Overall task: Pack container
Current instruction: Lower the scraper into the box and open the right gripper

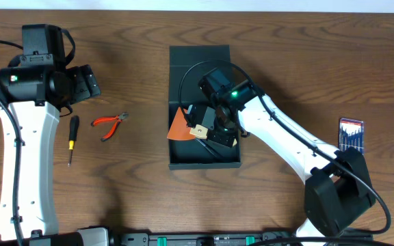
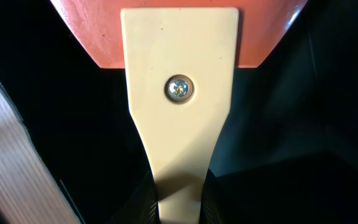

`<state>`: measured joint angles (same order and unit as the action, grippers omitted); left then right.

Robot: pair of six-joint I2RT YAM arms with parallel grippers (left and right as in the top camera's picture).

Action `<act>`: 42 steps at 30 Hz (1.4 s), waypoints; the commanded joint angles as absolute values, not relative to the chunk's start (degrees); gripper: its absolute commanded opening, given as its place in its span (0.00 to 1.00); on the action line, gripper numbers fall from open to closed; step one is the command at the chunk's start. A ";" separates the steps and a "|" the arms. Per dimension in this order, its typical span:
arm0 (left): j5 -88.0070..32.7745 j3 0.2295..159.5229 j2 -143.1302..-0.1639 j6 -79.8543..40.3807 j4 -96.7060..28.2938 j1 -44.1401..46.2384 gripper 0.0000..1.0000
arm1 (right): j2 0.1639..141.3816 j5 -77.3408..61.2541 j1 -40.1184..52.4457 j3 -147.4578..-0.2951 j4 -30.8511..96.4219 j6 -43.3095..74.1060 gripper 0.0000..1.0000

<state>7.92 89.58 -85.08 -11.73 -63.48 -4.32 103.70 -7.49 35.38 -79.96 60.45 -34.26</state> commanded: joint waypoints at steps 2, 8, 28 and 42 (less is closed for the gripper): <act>8.19 89.32 -85.67 -10.74 -63.83 -4.60 0.99 | 105.51 -8.38 35.55 -79.37 59.42 -33.26 0.01; 8.21 89.32 -85.67 -10.09 -64.01 -4.60 0.99 | 107.83 -7.86 34.79 -79.37 56.64 -33.26 0.01; 8.19 89.32 -85.67 -9.89 -63.99 -4.60 0.99 | 109.12 -7.99 28.38 -79.37 54.41 -33.28 0.05; 8.19 89.32 -85.67 -9.91 -63.99 -4.60 0.99 | 108.92 -7.92 28.47 -79.94 54.52 -32.86 0.92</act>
<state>7.92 89.58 -85.08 -10.46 -63.88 -4.32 108.84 -7.75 28.62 -79.64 54.52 -33.43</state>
